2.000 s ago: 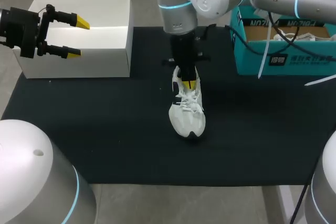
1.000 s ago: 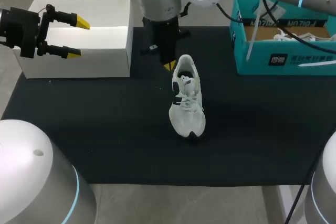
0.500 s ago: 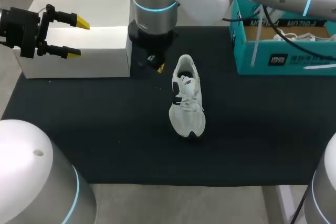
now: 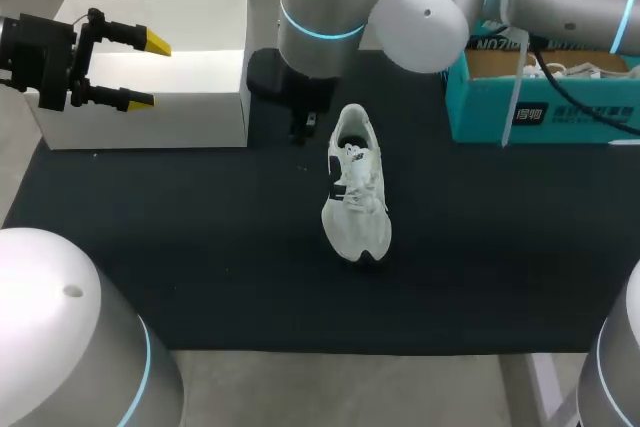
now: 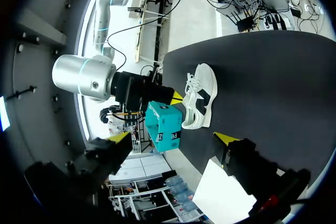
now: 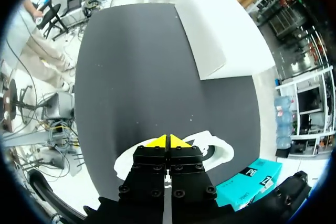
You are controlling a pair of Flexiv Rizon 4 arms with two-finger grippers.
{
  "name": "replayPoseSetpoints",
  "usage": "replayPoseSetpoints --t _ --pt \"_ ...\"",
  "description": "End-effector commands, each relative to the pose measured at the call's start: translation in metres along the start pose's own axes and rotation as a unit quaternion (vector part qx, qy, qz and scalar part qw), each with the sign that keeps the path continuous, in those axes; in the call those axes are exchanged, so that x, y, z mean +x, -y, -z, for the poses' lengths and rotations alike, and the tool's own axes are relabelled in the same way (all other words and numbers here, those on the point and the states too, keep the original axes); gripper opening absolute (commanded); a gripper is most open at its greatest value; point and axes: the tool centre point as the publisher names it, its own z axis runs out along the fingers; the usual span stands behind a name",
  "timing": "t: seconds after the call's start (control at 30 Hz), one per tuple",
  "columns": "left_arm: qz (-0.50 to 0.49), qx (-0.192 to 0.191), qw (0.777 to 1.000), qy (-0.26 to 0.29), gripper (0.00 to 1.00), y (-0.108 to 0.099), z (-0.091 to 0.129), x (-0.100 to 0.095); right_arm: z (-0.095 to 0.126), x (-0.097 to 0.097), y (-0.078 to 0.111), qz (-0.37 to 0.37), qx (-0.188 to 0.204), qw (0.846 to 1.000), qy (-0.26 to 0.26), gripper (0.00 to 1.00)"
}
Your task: Take the shoe out of the shoebox, open the shoe tongue, remove and reinsert the insole, then place the shoe into the shoebox
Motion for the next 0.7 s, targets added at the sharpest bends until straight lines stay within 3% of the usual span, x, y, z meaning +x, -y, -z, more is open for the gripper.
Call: replayPoseSetpoints --t 0.03,0.33,0.43,0.57,0.6,0.63,0.67,0.7 --pt "0.000 0.000 1.000 -0.001 1.00 0.000 0.000 0.000 0.000 -0.012 0.020 0.069 -0.047 0.997 -0.002 0.00" --pt "0.000 0.000 1.000 -0.001 1.00 0.000 0.000 0.000 0.002 -0.056 0.058 0.103 0.012 0.995 0.001 0.00" --pt "0.000 0.000 1.000 -0.001 1.00 0.000 0.000 0.000 -0.005 -0.069 0.066 0.111 0.047 0.993 -0.007 0.00" --pt "0.000 0.000 1.000 -0.001 1.00 0.000 0.000 0.000 -0.016 -0.086 0.074 0.110 0.061 0.992 0.000 0.00" --pt "0.000 0.000 1.000 -0.001 1.00 0.000 0.000 0.000 -0.020 -0.090 0.074 0.114 0.064 0.991 0.003 0.11" --pt "0.000 0.000 1.000 -0.001 1.00 0.000 0.000 0.000 -0.023 -0.095 0.076 0.114 0.066 0.991 0.003 0.33" --pt "0.000 0.000 1.000 -0.001 1.00 0.000 0.000 0.000 -0.027 -0.100 0.078 0.110 0.062 0.992 0.009 0.40" --pt "0.000 0.000 1.000 -0.001 1.00 0.000 0.000 0.000 -0.028 -0.104 0.077 0.107 0.060 0.992 0.012 0.39"
